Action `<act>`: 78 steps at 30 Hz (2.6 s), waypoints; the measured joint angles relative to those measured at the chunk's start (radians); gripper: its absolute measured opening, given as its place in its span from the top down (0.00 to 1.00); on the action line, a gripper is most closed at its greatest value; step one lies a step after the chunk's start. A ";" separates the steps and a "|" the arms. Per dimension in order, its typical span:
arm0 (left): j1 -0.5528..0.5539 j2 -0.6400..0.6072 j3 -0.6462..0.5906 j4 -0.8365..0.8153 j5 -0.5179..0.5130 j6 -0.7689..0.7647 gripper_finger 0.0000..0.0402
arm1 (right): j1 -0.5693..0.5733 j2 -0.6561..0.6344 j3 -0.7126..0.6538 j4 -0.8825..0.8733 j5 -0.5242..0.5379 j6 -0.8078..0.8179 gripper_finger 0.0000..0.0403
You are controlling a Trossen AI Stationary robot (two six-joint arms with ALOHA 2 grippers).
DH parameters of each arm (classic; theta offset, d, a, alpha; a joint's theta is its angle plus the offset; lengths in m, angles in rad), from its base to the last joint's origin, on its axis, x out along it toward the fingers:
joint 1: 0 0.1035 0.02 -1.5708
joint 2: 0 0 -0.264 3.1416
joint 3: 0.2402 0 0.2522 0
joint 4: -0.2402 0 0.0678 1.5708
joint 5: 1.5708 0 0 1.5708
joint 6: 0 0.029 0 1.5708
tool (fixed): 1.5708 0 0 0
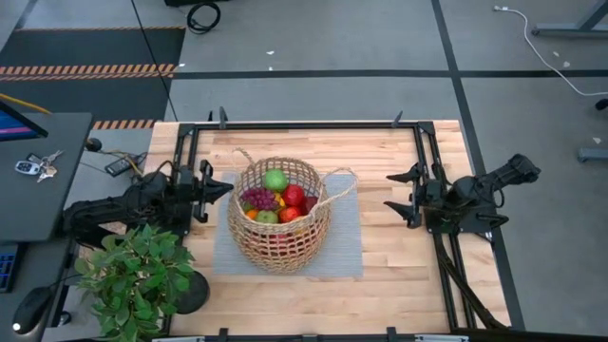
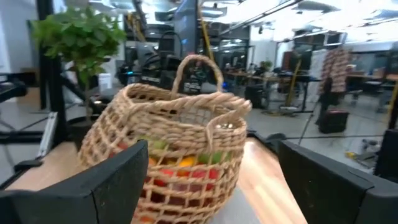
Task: Build produce basket
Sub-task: Return to Home Position
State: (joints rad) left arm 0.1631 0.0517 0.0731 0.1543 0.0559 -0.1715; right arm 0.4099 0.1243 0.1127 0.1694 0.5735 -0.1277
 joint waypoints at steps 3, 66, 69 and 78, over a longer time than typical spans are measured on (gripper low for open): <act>0.000 0.000 0.000 -0.049 0.000 0.000 0.98 | 0.000 -0.069 0.000 -0.100 -0.029 0.033 0.10; 0.000 0.000 0.001 -0.113 0.159 -0.096 0.93 | -0.002 -0.118 -0.107 -0.032 0.008 0.092 0.10; 0.000 0.000 0.001 -0.113 0.159 -0.096 0.93 | -0.002 -0.118 -0.107 -0.032 0.008 0.092 0.10; 0.000 0.000 0.001 -0.113 0.158 -0.096 0.95 | -0.002 -0.118 -0.107 -0.032 0.008 0.092 0.10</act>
State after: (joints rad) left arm 0.1631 0.0521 0.0738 0.0410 0.2143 -0.2676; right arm 0.4080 0.0063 0.0059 0.1375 0.5818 -0.0360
